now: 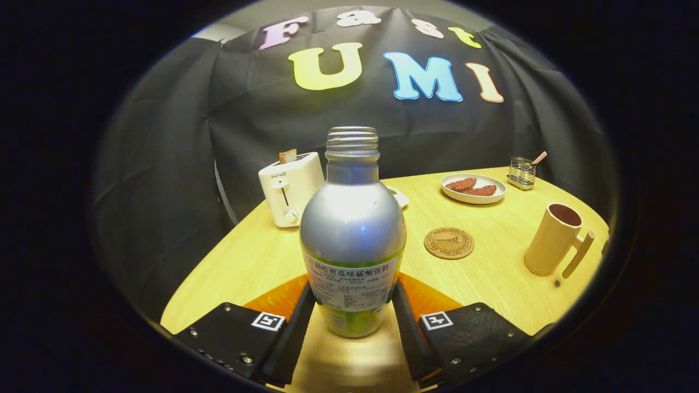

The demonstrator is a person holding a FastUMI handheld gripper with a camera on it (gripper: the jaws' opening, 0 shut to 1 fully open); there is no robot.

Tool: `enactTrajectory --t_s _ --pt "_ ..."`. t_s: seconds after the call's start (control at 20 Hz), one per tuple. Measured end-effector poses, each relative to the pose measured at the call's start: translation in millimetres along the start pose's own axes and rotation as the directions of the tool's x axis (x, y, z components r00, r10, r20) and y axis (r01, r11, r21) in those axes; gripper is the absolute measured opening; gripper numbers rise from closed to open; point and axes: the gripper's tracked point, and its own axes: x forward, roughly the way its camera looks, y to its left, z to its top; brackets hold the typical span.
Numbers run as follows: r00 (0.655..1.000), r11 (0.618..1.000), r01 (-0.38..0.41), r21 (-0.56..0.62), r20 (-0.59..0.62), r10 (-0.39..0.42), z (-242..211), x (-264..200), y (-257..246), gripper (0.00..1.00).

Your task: Take the bottle from table, then pour the juice into the cup, finally place the bottle on the coaster

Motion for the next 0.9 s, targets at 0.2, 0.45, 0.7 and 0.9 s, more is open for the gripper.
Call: enactTrajectory --t_s 0.2,0.45,0.7,0.9 --pt "0.999 0.996 -0.002 0.094 0.047 -0.002 26 -8 -10 0.75" --pt "0.998 0.988 -0.028 0.152 0.062 0.019 40 -10 -11 0.75" --pt "0.997 0.981 0.016 0.193 0.067 -0.029 53 -14 -25 0.75" --pt "0.995 0.978 0.061 0.201 0.068 -0.076 59 -15 -42 0.75"
